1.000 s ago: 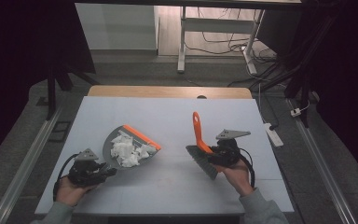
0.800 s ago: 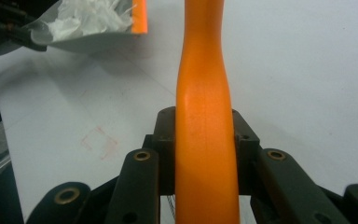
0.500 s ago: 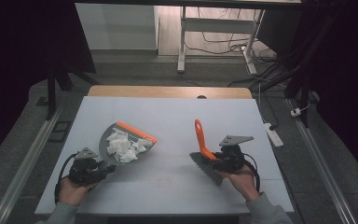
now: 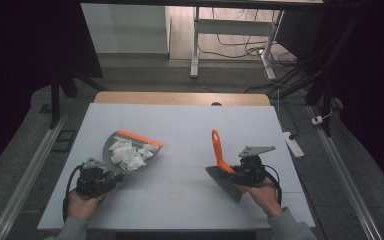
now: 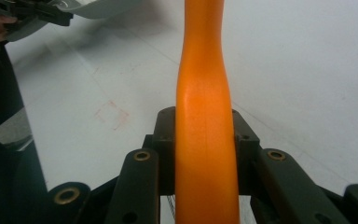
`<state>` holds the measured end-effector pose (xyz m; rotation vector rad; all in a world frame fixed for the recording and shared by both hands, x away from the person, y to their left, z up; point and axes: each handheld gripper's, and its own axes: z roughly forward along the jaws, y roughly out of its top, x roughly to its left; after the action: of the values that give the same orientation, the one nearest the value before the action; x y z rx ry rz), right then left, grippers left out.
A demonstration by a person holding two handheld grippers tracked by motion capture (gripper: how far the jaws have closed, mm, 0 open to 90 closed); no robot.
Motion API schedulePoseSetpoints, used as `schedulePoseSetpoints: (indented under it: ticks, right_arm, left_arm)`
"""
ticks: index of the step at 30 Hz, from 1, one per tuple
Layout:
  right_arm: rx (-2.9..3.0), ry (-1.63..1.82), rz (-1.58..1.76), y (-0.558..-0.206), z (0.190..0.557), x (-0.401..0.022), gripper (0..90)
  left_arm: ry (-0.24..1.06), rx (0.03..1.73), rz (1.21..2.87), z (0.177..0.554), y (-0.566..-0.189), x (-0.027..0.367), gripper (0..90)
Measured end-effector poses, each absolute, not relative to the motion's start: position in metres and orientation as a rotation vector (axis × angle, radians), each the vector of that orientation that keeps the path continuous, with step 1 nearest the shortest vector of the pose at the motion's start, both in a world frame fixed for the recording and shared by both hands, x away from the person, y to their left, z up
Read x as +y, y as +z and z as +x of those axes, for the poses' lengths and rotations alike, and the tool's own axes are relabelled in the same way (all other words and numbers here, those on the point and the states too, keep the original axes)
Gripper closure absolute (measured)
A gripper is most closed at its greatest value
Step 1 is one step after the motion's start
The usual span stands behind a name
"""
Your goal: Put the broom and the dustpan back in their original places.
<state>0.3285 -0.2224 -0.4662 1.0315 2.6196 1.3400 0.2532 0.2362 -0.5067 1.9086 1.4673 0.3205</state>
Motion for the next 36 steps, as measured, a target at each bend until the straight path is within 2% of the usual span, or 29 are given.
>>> schedulePoseSetpoints:
  ticks: [17, 36]
  right_arm:
    - [2.702, 1.290, 1.170, -0.477, 0.340, -0.230, 70.8]
    - [2.658, 1.178, 1.354, -0.500, 0.371, -0.246, 68.3]
  left_arm:
    - [0.351, 1.644, 1.807, 0.271, -0.519, 0.226, 61.4]
    - [0.353, 1.724, 1.779, 0.283, -0.529, 0.224, 61.3]
